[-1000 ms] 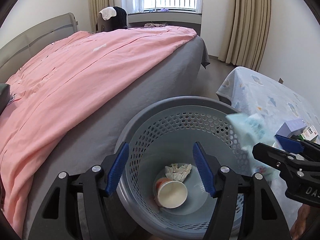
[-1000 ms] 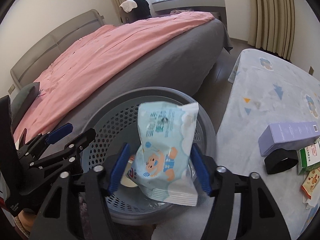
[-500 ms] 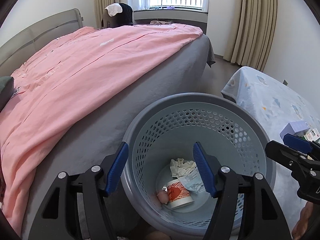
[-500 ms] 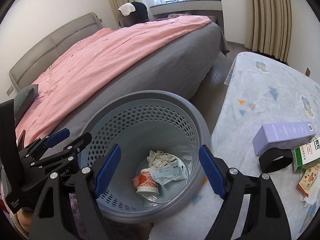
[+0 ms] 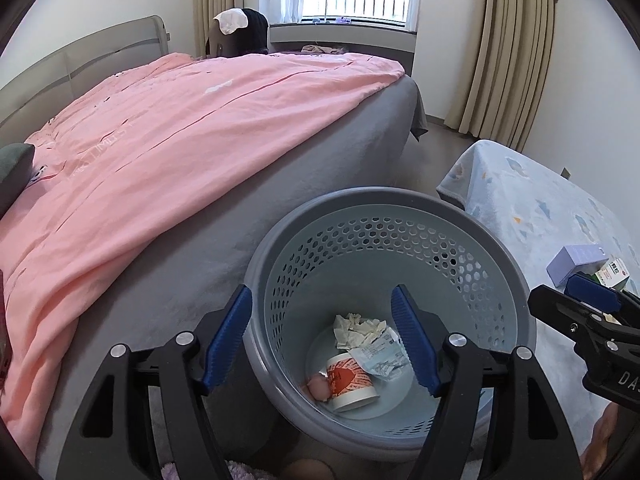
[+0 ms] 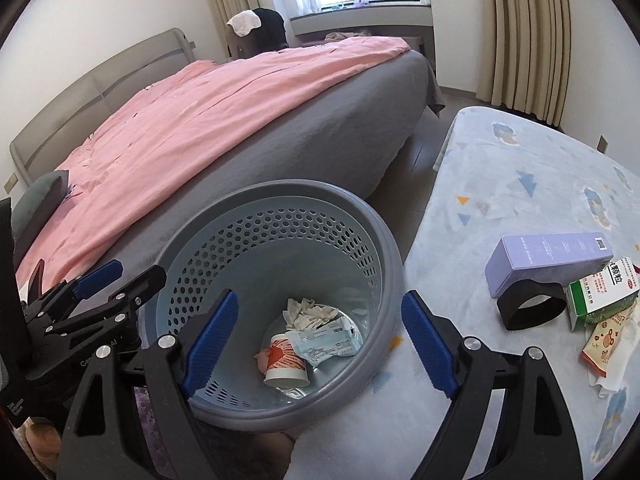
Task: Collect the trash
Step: 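Drop the cup from the left tool into the basket while the right tool drops the wipes packet, then grasp the white tissue with the right tool while the left tool moves toward the snack wrapper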
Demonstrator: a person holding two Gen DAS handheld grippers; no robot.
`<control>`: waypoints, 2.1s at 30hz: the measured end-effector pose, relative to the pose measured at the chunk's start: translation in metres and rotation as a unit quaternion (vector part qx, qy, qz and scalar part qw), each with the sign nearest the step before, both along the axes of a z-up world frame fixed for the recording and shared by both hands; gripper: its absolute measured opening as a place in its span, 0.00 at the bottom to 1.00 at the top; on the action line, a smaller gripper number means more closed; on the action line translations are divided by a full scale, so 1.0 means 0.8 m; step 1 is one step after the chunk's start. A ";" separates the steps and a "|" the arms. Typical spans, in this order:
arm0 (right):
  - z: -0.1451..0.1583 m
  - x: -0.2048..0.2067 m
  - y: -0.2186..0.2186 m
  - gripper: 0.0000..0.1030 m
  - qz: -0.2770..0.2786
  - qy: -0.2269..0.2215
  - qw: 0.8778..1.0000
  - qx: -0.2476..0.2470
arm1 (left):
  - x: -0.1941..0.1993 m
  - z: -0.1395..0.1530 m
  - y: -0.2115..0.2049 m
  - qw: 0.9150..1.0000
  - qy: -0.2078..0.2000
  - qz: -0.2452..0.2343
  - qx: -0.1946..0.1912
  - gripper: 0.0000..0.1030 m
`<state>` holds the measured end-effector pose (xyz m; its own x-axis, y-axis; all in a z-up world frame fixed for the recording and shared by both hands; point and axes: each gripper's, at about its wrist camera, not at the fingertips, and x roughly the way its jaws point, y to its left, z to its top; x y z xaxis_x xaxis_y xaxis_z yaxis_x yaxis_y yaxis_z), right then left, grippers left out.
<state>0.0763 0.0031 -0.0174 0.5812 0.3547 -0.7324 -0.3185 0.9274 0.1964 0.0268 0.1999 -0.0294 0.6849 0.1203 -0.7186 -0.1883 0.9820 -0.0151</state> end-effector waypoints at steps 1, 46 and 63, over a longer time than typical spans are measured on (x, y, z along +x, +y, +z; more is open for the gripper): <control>0.000 -0.003 -0.002 0.80 -0.002 -0.001 1.000 -0.001 | -0.002 0.001 -0.001 1.000 -0.001 -0.001 0.000 0.67; -0.042 -0.058 -0.356 0.94 -0.280 -0.004 0.959 -0.052 | -0.047 0.002 -0.255 0.989 -0.004 -0.150 -0.008 0.76; -0.077 0.013 -0.357 0.88 -0.281 0.033 0.954 -0.096 | -0.023 -0.018 -0.266 0.988 0.012 -0.153 0.002 0.76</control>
